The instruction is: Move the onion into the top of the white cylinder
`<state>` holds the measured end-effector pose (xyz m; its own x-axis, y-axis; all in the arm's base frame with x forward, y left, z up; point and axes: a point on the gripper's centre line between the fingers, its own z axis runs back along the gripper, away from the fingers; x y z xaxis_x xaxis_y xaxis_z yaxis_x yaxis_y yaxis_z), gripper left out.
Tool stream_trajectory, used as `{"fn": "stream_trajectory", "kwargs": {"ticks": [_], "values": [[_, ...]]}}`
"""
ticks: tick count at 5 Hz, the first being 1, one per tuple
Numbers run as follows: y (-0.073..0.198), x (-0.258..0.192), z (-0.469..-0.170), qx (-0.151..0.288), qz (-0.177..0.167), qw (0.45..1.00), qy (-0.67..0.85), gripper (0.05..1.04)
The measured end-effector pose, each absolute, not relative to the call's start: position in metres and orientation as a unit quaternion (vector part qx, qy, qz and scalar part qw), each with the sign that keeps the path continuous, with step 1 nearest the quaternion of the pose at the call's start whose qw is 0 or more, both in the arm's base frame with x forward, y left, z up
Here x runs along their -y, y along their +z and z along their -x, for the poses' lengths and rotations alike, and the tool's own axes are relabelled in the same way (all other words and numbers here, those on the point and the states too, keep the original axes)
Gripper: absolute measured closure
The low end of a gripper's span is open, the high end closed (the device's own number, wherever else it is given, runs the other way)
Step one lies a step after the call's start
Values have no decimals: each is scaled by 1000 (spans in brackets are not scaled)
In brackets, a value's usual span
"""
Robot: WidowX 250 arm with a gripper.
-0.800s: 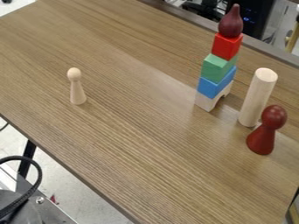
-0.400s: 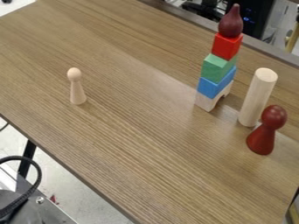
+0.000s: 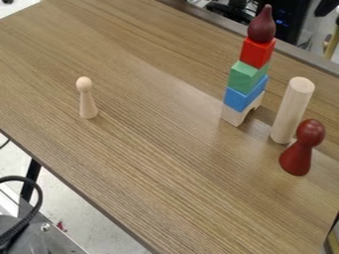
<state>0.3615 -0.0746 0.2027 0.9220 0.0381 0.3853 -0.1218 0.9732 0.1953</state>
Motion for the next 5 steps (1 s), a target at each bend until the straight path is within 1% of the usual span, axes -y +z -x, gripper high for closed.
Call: {"fn": "stream_trajectory", "kwargs": {"ticks": [1,2,4,5], "values": [[197,63,-364,181,-108,976,52,85],[197,57,-365,178,-108,976,56,85],[190,53,-364,166,-92,980,59,85],[183,50,-362,158,-90,981,58,85]]}}
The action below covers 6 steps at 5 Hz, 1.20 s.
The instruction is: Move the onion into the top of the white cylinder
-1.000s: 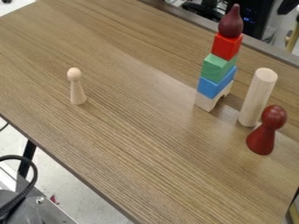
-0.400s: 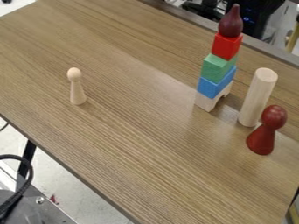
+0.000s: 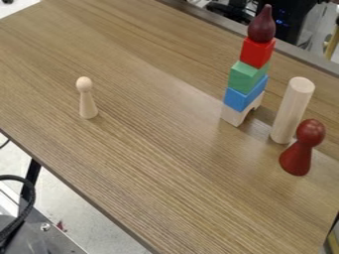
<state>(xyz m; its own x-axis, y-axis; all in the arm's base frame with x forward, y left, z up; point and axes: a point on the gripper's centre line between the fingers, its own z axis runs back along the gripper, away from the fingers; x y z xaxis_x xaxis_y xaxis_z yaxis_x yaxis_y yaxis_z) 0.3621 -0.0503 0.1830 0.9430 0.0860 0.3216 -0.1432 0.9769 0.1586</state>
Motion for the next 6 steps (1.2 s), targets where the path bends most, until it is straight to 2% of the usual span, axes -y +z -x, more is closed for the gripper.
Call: {"fn": "stream_trajectory", "kwargs": {"ticks": [3,5,6], "values": [[174,48,-362,147,-79,984,59,85],[154,48,-369,118,-79,988,55,85],[149,46,-376,112,-79,989,57,137]]}}
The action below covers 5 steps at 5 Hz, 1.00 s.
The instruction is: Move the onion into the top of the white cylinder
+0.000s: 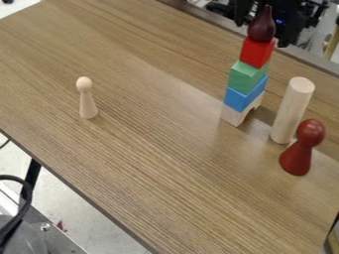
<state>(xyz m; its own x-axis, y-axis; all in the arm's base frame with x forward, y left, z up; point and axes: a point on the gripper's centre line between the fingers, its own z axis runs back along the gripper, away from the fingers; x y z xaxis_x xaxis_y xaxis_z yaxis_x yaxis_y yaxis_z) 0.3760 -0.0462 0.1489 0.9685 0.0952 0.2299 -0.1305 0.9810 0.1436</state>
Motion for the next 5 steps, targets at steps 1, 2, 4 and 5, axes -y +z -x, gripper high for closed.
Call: {"fn": "stream_trajectory", "kwargs": {"ticks": [1,2,4,5], "values": [[146,44,-380,106,-79,989,63,394],[147,43,-380,107,-79,989,66,493],[159,48,-378,125,-82,987,62,493],[167,66,-374,138,-80,987,38,493]]}}
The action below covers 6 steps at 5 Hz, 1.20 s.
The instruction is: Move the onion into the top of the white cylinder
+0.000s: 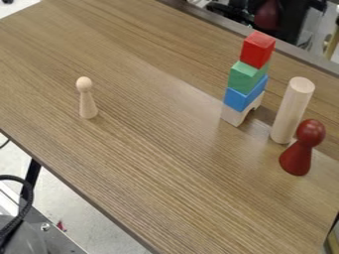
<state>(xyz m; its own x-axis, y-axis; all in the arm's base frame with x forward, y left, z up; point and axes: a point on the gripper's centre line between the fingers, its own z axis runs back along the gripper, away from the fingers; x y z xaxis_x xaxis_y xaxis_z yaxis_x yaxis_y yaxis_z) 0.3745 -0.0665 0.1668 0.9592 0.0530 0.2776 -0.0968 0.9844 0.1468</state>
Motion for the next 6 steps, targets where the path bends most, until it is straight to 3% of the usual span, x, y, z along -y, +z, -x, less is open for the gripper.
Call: {"fn": "stream_trajectory", "kwargs": {"ticks": [1,3,6], "values": [[163,89,-370,134,-76,988,4,493],[125,118,-368,95,-81,991,-46,493],[117,121,-371,92,-75,991,-58,493]]}}
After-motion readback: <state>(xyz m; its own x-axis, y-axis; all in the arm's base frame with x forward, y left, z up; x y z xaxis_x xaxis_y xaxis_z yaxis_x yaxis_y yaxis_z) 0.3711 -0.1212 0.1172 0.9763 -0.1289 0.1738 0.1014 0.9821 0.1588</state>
